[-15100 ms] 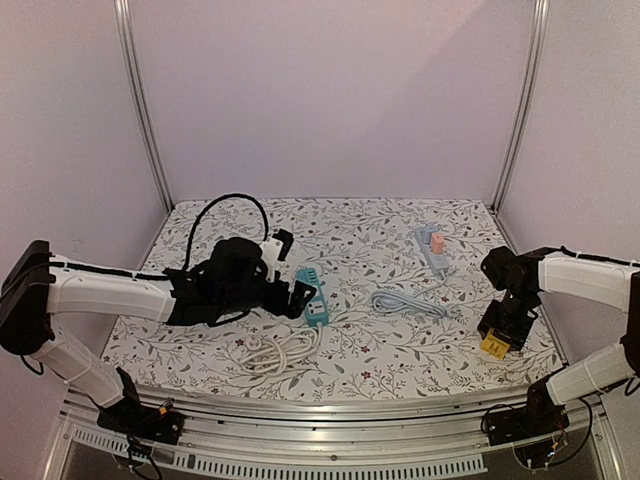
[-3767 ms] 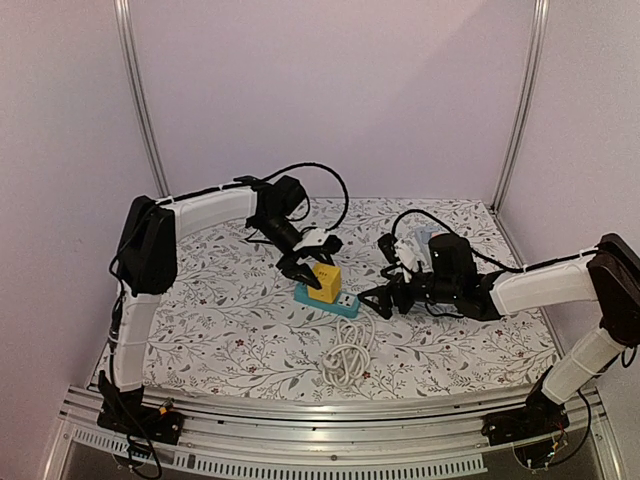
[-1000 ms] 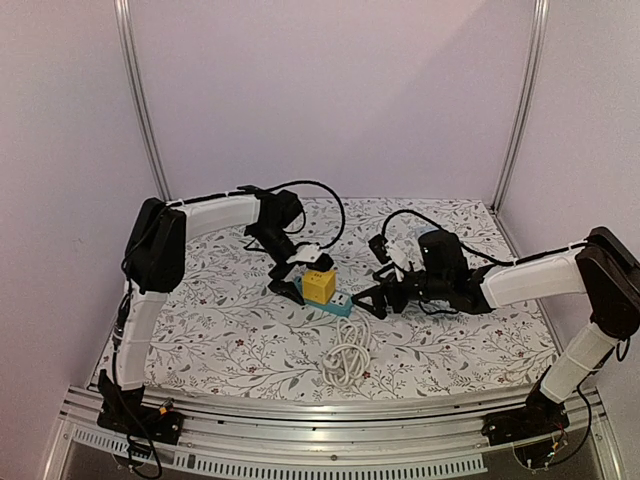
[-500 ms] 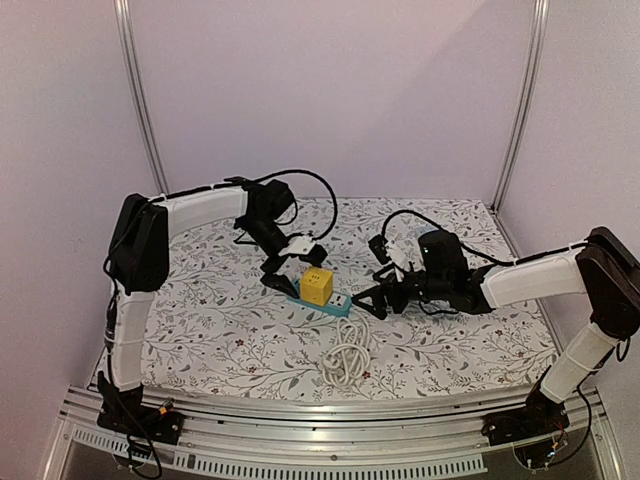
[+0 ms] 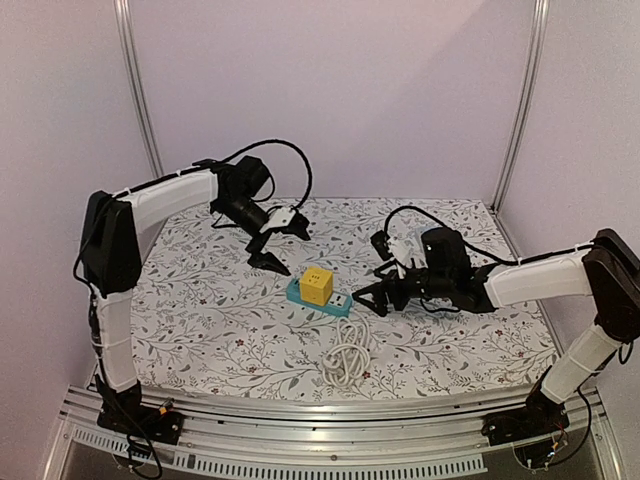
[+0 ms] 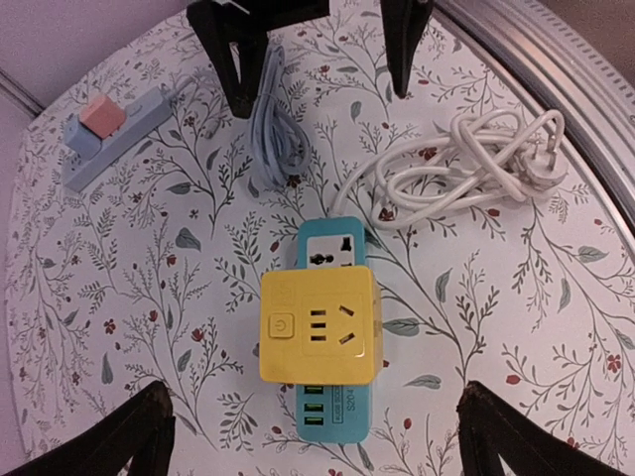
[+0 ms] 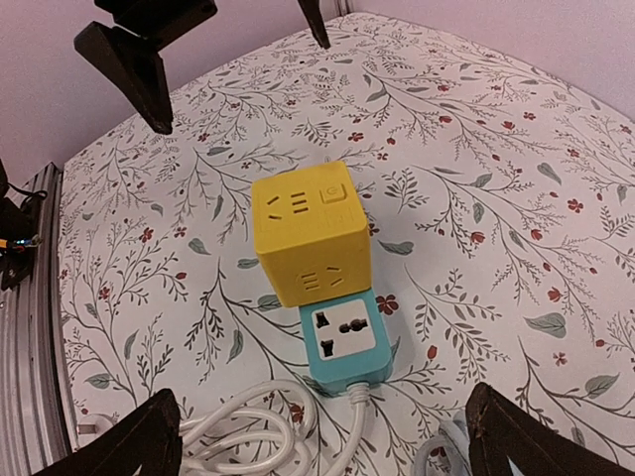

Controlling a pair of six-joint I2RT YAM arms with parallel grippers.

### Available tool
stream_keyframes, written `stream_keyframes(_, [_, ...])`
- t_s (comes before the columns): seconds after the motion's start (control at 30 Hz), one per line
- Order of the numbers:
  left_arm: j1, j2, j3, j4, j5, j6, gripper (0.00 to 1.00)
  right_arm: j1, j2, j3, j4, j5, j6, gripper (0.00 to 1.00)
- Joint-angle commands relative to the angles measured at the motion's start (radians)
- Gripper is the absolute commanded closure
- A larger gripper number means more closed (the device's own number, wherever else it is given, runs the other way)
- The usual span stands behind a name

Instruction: Insert the plug

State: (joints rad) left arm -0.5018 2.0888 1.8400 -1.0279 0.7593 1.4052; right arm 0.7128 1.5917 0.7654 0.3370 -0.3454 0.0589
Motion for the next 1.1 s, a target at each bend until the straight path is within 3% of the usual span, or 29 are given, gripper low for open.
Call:
stream_keyframes(0.0, [0.035,-0.073,-0.044,0.068,0.050,-0.077,0.01,-0.002,-0.035,0.000,-0.012,0.033,-0.001,0.01])
stream_keyframes(0.17, [0.049,-0.167,-0.182,0.335,-0.008,-0.340,0.00,-0.003,-0.043,0.023,-0.010,0.076,0.012,0.01])
stream_keyframes(0.37, [0.046,-0.368,-0.488,0.855,-0.209,-0.740,0.01,-0.003,-0.049,0.056,0.005,0.143,0.025,0.01])
stream_keyframes(0.5, [0.040,-0.469,-0.625,1.041,-0.348,-0.906,0.00,-0.004,-0.037,0.092,0.025,0.193,0.042,0.01])
stream_keyframes(0.7, [0.009,-0.596,-0.742,1.151,-0.653,-1.117,0.01,-0.004,0.000,0.146,0.080,0.252,0.050,0.01])
stream_keyframes(0.87, [0.000,-0.679,-0.760,1.085,-0.998,-1.392,0.01,-0.004,0.024,0.162,0.175,0.314,0.046,0.01])
stream_keyframes(0.97, [0.009,-0.742,-0.782,1.033,-1.052,-1.476,0.00,-0.009,0.033,0.165,0.238,0.330,0.060,0.01])
stream_keyframes(1.07, [0.046,-0.803,-0.902,1.136,-1.017,-1.523,0.01,-0.031,0.041,0.186,0.257,0.326,0.100,0.01])
